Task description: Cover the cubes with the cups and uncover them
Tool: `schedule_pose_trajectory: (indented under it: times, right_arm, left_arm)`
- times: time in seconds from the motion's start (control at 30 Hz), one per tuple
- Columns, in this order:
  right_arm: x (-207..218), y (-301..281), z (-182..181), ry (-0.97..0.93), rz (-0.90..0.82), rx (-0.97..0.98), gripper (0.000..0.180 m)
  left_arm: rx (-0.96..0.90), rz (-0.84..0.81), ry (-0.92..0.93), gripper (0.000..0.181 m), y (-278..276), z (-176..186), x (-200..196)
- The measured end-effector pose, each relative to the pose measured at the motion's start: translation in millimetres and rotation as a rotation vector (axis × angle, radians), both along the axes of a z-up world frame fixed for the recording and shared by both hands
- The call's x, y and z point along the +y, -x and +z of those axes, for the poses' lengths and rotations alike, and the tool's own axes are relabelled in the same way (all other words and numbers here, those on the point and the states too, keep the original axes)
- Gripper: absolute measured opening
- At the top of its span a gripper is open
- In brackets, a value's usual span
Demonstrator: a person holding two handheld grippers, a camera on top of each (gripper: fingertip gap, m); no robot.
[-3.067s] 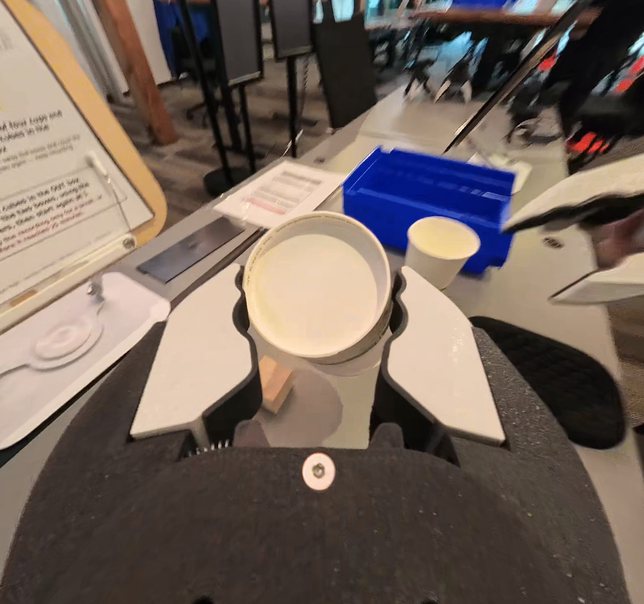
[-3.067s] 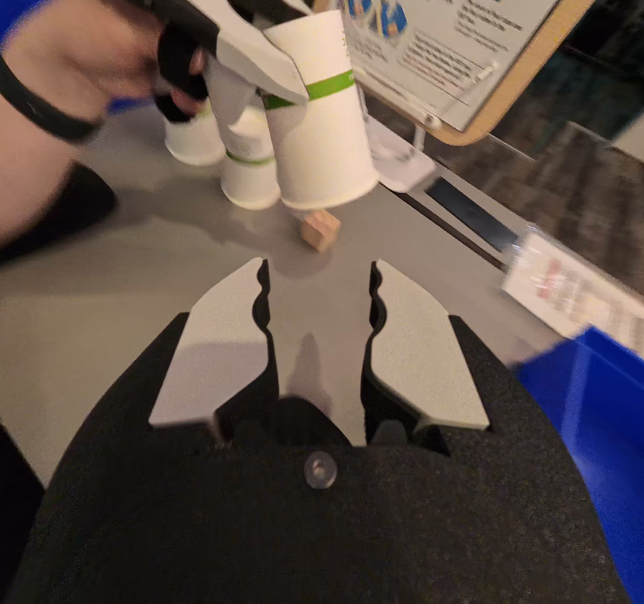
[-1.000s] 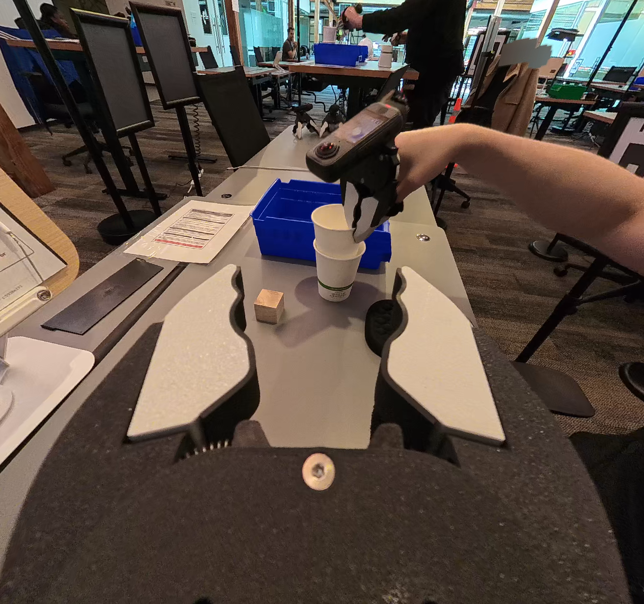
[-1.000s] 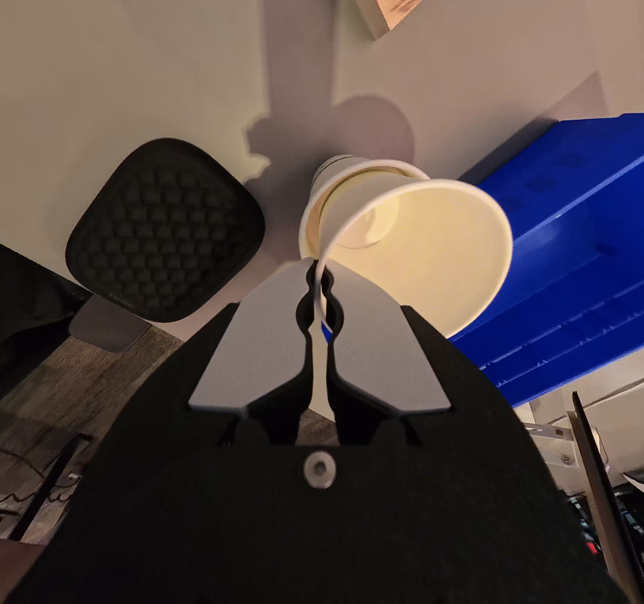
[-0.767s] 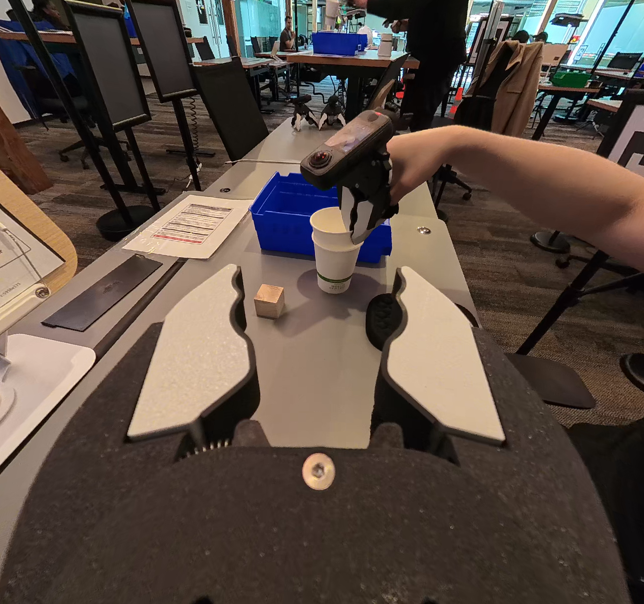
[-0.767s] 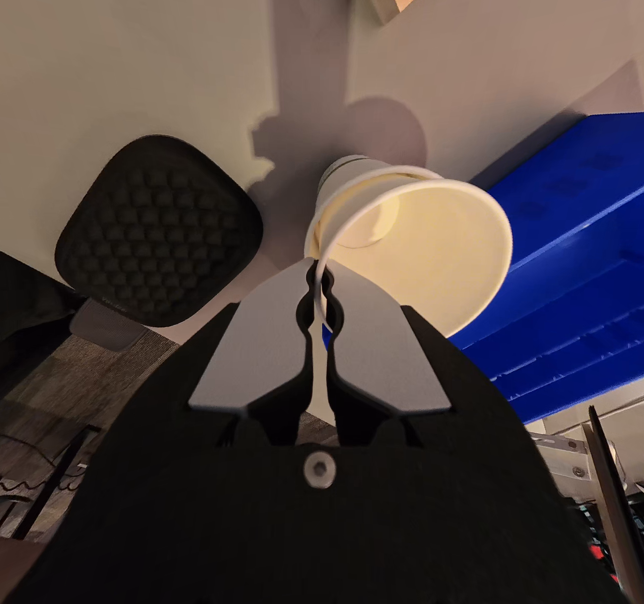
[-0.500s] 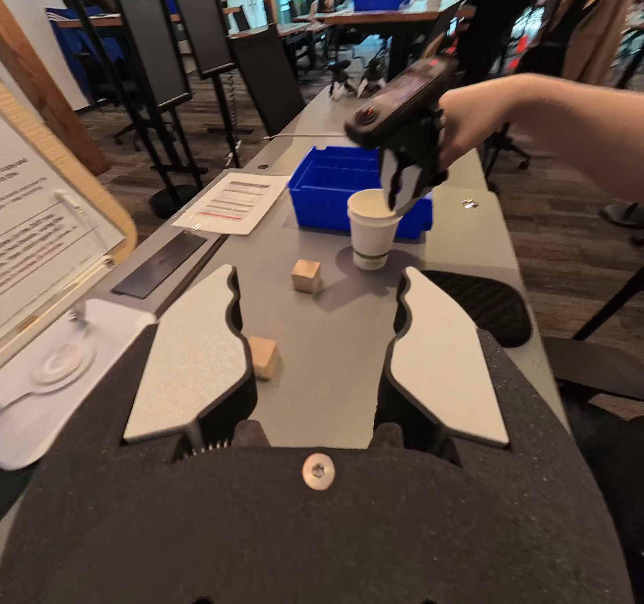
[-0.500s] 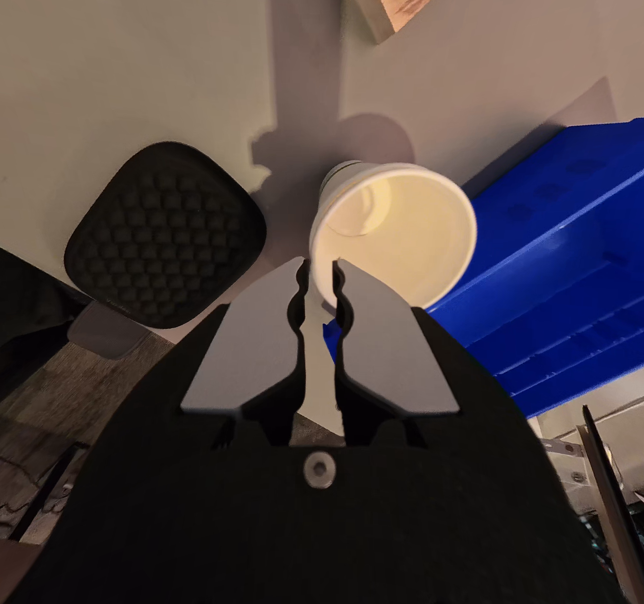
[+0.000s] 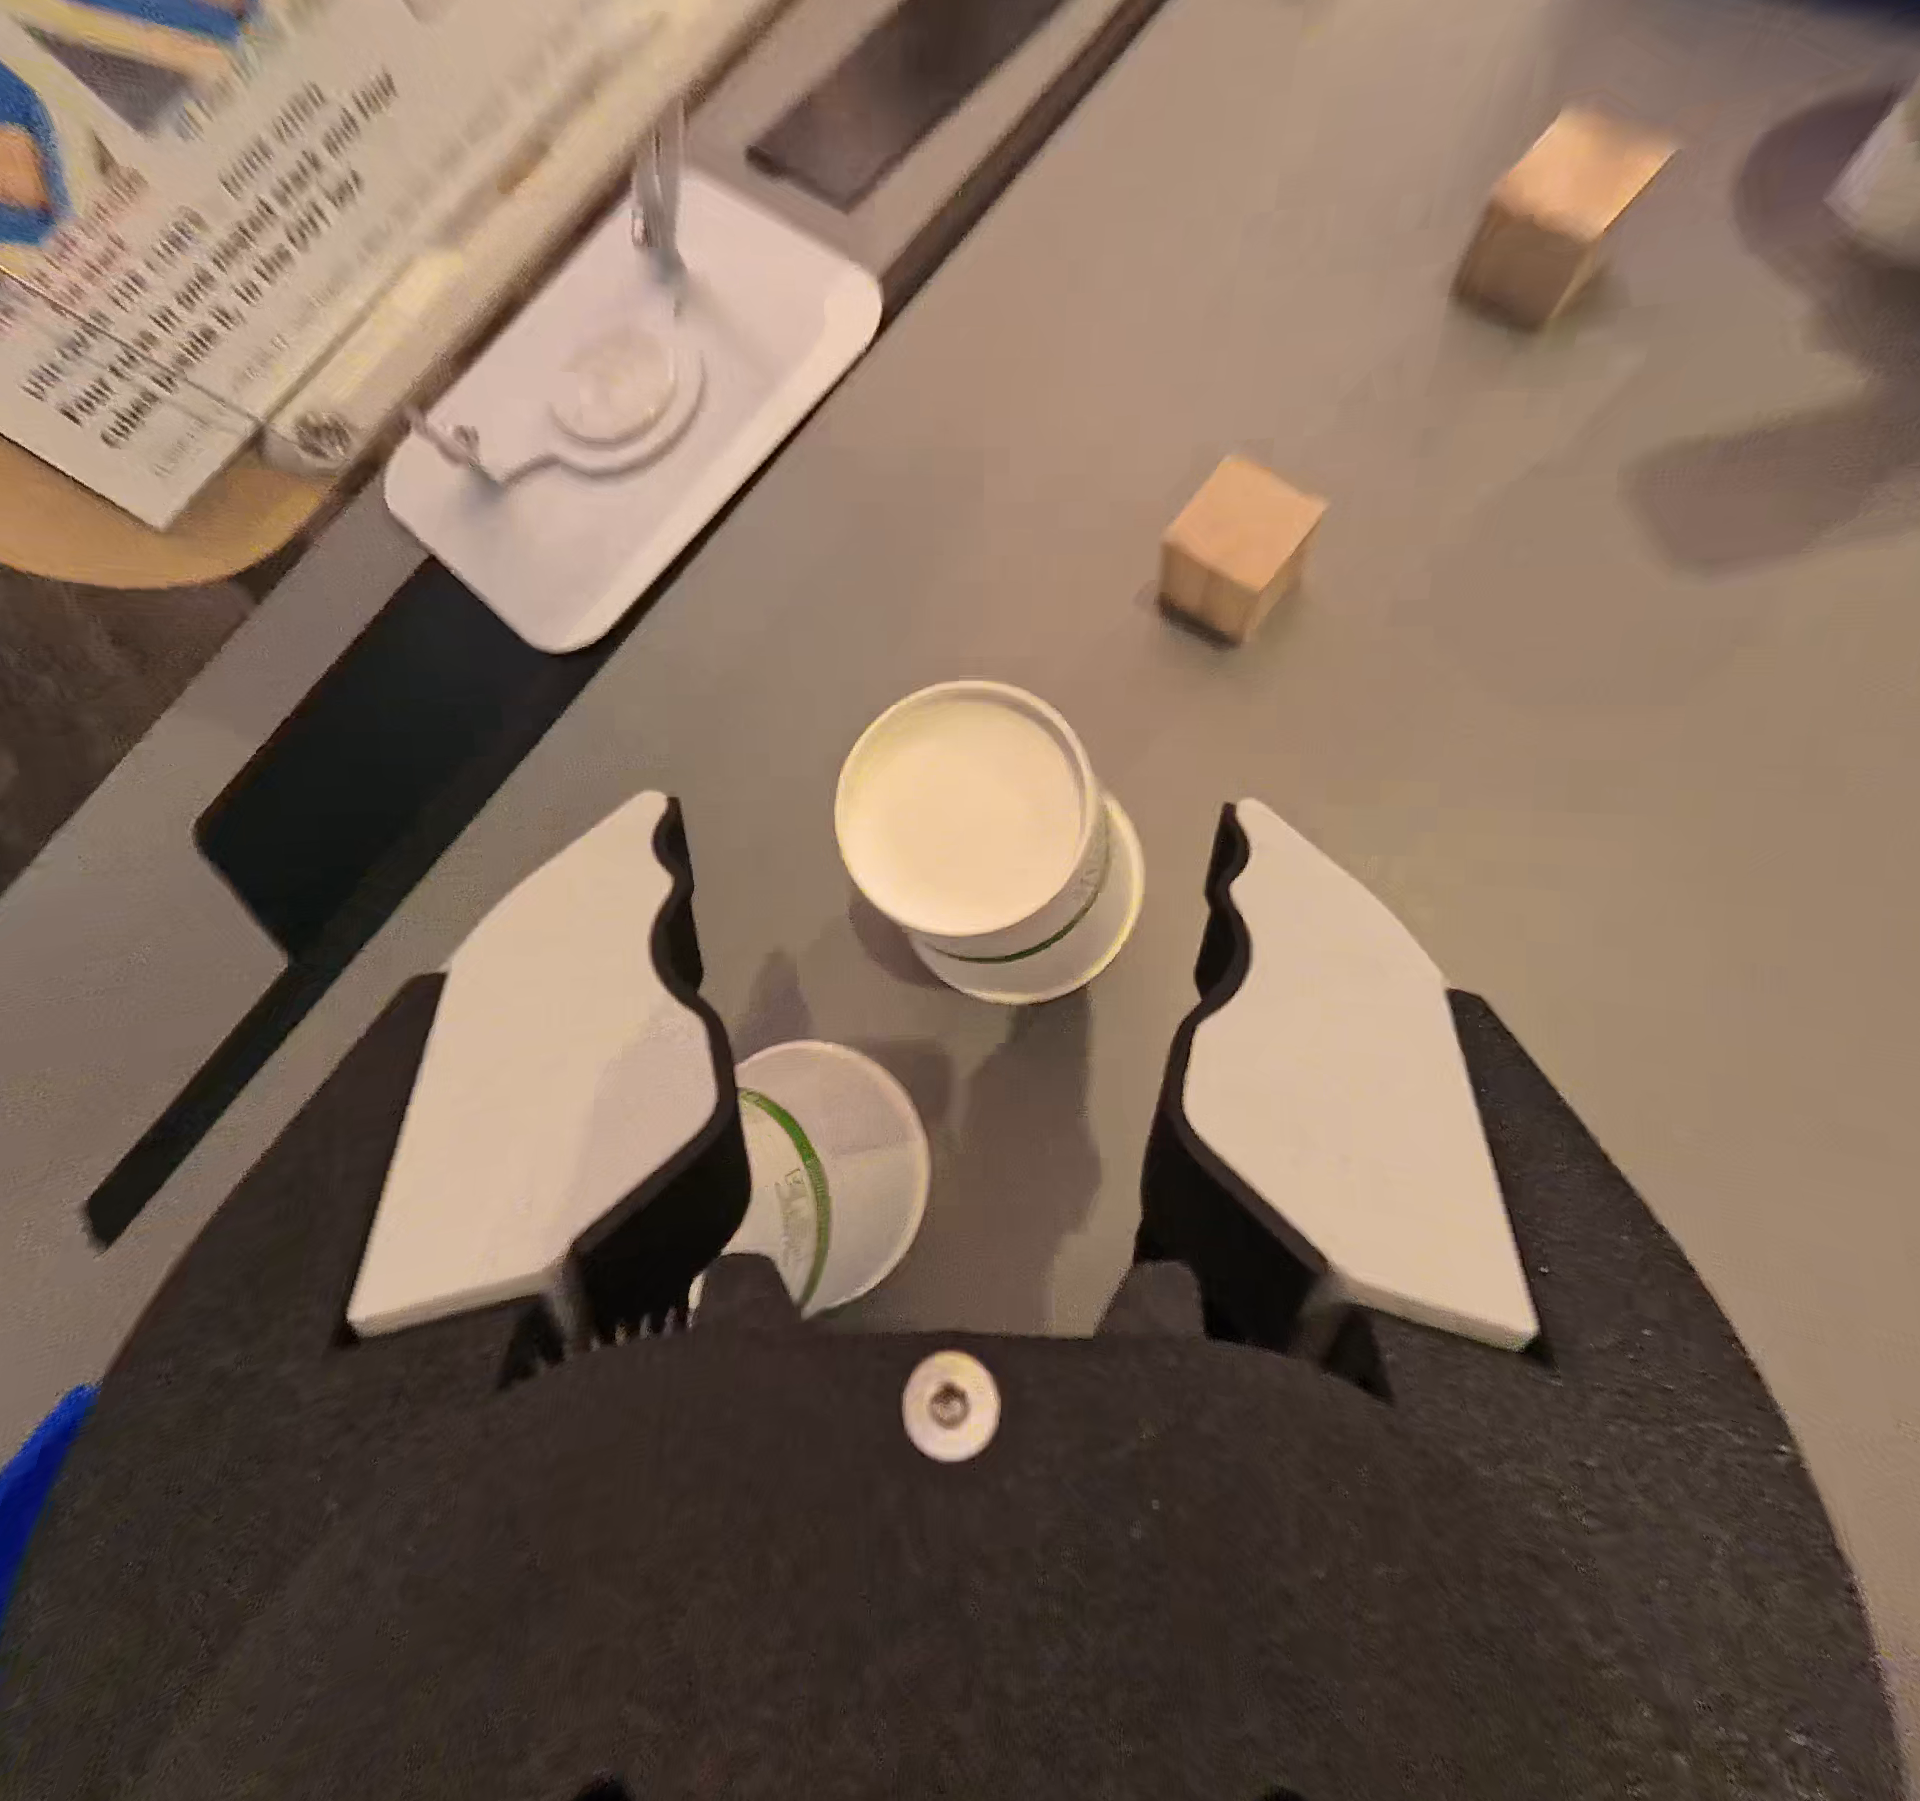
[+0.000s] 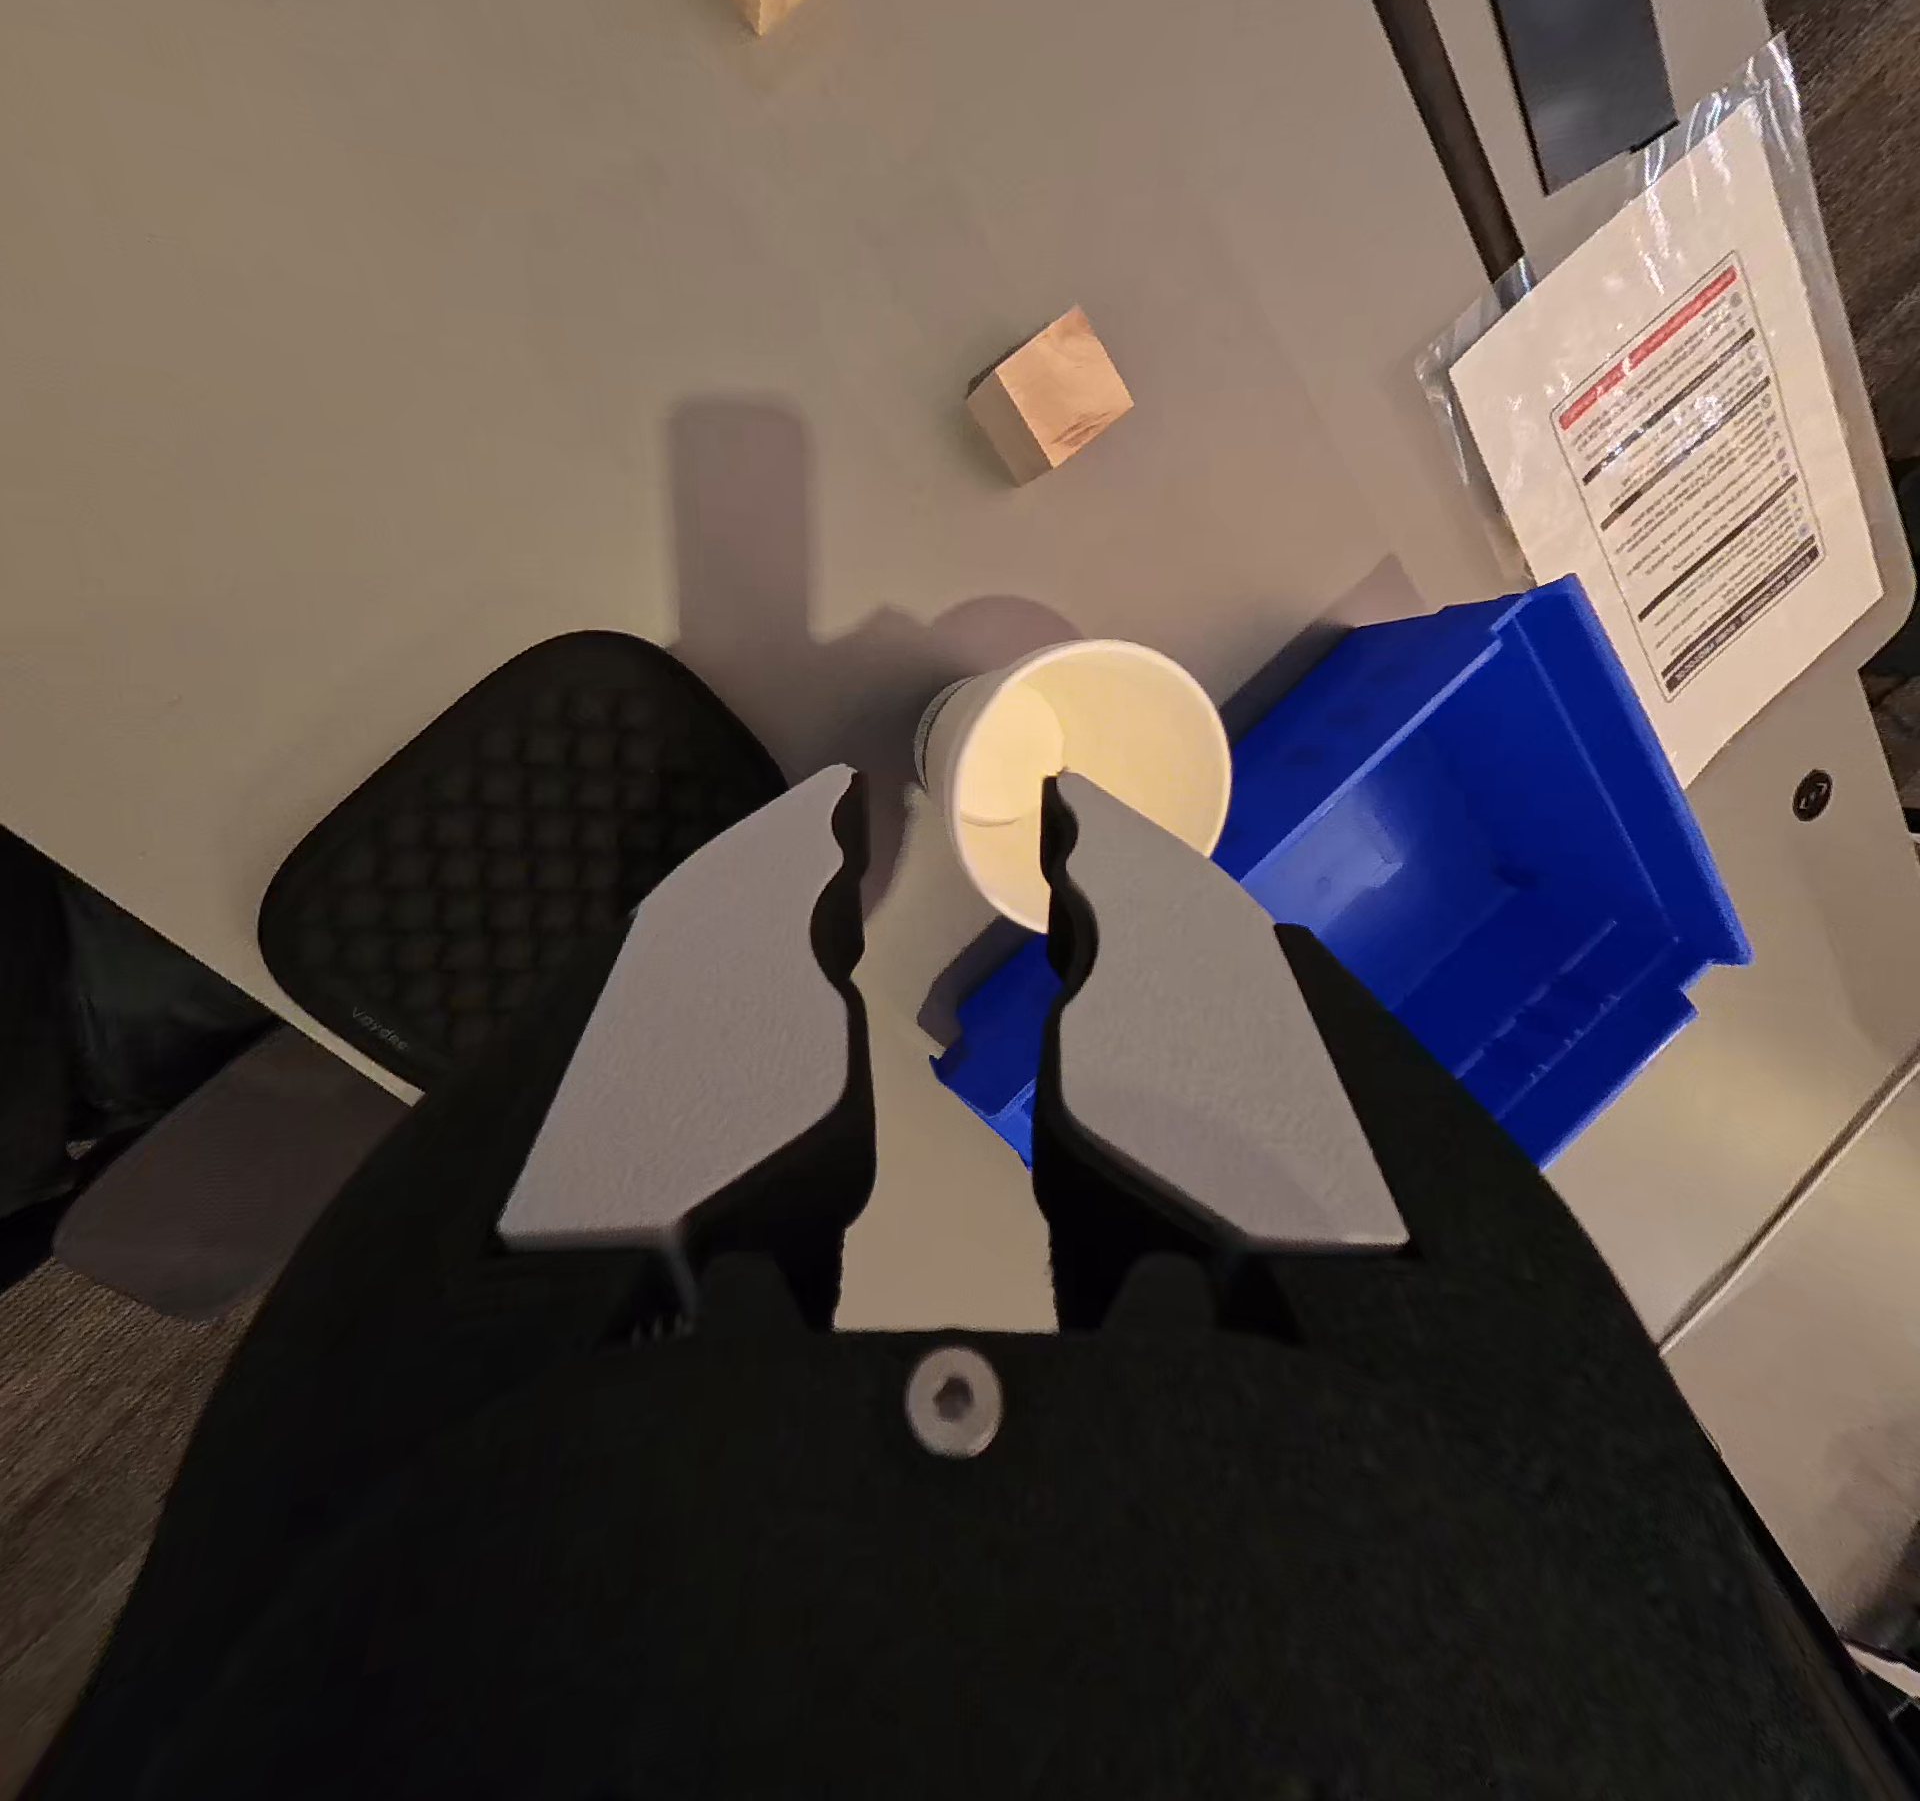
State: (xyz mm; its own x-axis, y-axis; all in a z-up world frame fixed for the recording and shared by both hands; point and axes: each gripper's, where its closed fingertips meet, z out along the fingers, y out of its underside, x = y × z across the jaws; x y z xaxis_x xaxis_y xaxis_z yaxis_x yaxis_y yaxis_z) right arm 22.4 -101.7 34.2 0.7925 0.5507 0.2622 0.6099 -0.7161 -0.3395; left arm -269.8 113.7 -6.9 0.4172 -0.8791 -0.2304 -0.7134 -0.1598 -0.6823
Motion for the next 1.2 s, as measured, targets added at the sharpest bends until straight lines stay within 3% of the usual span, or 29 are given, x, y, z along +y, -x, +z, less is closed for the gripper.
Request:
schedule_pose_trajectory:
  times: [0.1, 0.57, 0.73, 1.0, 1.2]
  right_arm:
    - [-4.3, 1.8, -2.5, -0.002, 0.007, -0.005, 0.031]
    - [-9.3, 1.4, -14.9, 0.007, 0.029, -0.004, 0.031]
    - [-9.5, 0.4, -17.4, 0.010, 0.034, -0.001, 0.030]
    - [-8.5, 0.3, -20.4, 0.008, 0.040, -0.002, 0.030]
    - [-1.7, 8.2, -13.2, -0.057, 0.053, -0.005, 0.029]
  left_arm:
    - [0.116, 0.025, -0.047, 0.096, -3.5, -20.8, 14.8]
    - [0.234, 0.029, 0.075, 0.098, -10.4, -72.7, 22.4]
    - [0.249, 0.017, 0.075, 0.085, -15.5, -80.0, 23.1]
    - [0.202, -0.001, 0.058, 0.084, -13.3, -65.5, 21.3]
    - [-0.047, -0.038, -0.005, 0.085, -11.4, -1.0, 7.8]
